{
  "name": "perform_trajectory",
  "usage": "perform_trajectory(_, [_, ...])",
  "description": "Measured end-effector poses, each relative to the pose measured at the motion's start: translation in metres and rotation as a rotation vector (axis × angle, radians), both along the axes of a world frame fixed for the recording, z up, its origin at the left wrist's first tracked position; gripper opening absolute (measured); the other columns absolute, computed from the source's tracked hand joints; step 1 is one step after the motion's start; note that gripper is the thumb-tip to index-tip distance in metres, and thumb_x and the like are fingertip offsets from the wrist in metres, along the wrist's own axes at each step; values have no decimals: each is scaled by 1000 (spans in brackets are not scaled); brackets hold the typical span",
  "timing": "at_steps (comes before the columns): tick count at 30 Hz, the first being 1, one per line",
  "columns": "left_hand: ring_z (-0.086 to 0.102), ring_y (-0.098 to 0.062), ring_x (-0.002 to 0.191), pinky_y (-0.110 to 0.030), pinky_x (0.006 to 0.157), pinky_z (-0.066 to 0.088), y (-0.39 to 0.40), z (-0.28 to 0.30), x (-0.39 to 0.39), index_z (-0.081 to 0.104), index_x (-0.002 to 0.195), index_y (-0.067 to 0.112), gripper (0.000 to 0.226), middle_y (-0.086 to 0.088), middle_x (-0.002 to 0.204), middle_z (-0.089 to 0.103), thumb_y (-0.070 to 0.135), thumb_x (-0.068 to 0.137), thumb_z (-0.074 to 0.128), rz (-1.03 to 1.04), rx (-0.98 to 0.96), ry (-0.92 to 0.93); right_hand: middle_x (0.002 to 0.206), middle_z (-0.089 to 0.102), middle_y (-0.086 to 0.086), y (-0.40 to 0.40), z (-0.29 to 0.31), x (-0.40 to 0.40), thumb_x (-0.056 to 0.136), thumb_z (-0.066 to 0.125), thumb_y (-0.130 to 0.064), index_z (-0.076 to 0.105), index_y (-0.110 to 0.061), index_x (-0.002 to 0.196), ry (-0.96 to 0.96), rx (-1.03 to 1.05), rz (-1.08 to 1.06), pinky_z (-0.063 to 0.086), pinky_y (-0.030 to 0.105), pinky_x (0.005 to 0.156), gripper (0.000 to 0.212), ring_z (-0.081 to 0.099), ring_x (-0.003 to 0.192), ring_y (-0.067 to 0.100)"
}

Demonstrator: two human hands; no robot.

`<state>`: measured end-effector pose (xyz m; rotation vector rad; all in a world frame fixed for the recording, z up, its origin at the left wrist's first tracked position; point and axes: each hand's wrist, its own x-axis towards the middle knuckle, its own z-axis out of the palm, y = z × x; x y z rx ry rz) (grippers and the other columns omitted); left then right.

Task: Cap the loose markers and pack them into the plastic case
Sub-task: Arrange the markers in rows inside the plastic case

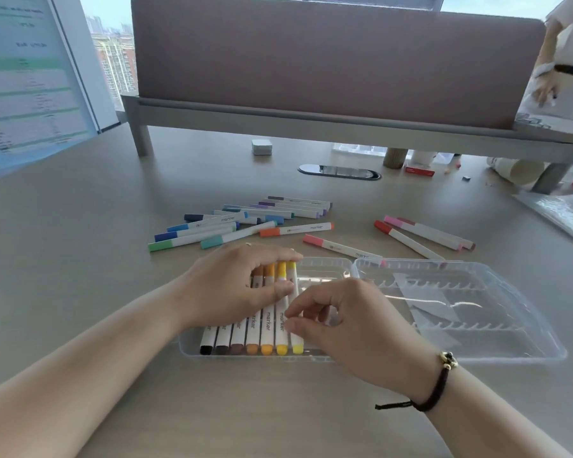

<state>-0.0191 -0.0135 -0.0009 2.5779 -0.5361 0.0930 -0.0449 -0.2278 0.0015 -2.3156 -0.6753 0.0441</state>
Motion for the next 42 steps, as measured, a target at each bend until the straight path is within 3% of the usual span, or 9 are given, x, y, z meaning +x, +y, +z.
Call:
perform_trajectory(3, [48, 9, 112, -37, 94, 49, 0, 1, 2, 47, 135, 53, 46, 34, 128, 49, 63, 90, 53, -4, 6, 13, 72, 65, -12, -1, 0, -2, 85, 74, -39, 77, -35, 90, 0, 24, -14, 48, 17, 66, 7, 60, 78, 7])
perform_trajectory(11, [47, 1, 120, -43, 100, 47, -2, 2, 4, 53, 132, 47, 59, 29, 132, 42, 73, 79, 54, 14, 18, 54, 75, 72, -11, 0, 4, -3, 87, 74, -27, 79, -30, 92, 50, 61, -64, 42, 7, 60, 7, 61, 67, -4])
perform_trajectory(14, [46, -2, 119, -37, 100, 47, -5, 6, 6, 51, 136, 42, 61, 21, 136, 43, 67, 82, 62, 7, 34, 74, 72, 70, -12, 0, 7, -5, 87, 75, -24, 80, -27, 92, 70, 64, -74, 39, 6, 55, 8, 56, 59, -9])
perform_trajectory(20, [48, 5, 108, -10, 80, 37, -6, 8, 17, 53, 136, 35, 71, 20, 129, 51, 69, 75, 66, -26, 54, 105, 74, 73, -11, 1, 15, 5, 84, 77, -29, 80, -29, 86, 163, -7, -47, 47, 15, 54, 4, 57, 58, -3])
perform_trajectory(23, [49, 8, 103, -11, 77, 39, -5, 8, 19, 53, 133, 37, 72, 22, 122, 52, 73, 72, 65, -26, 67, 119, 73, 73, -9, 1, 19, 14, 80, 81, -27, 81, -27, 81, 200, -26, -31, 51, 22, 58, 1, 59, 59, 1])
perform_trajectory(27, [50, 7, 102, -13, 77, 40, -5, 7, 22, 54, 131, 39, 70, 23, 119, 53, 75, 72, 65, -27, 68, 113, 68, 68, -19, -1, 15, 13, 81, 80, -27, 80, -27, 81, 188, -2, -14, 42, 10, 54, 1, 57, 57, -4])
perform_trajectory(32, [51, 6, 102, -16, 80, 44, -9, 5, 25, 54, 128, 41, 70, 26, 117, 54, 76, 69, 65, -44, 31, 123, 84, 69, -19, -7, 9, 9, 86, 75, -31, 80, -29, 93, 82, -46, 25, 44, 9, 66, 9, 61, 78, -4])
perform_trajectory(42, [51, 6, 103, -29, 90, 52, -10, 4, 23, 50, 127, 46, 67, 28, 117, 52, 78, 69, 66, -22, 40, 128, 90, 67, -16, -13, 13, 13, 88, 74, -28, 79, -28, 104, 56, -94, 123, 41, 8, 65, 17, 57, 73, -6])
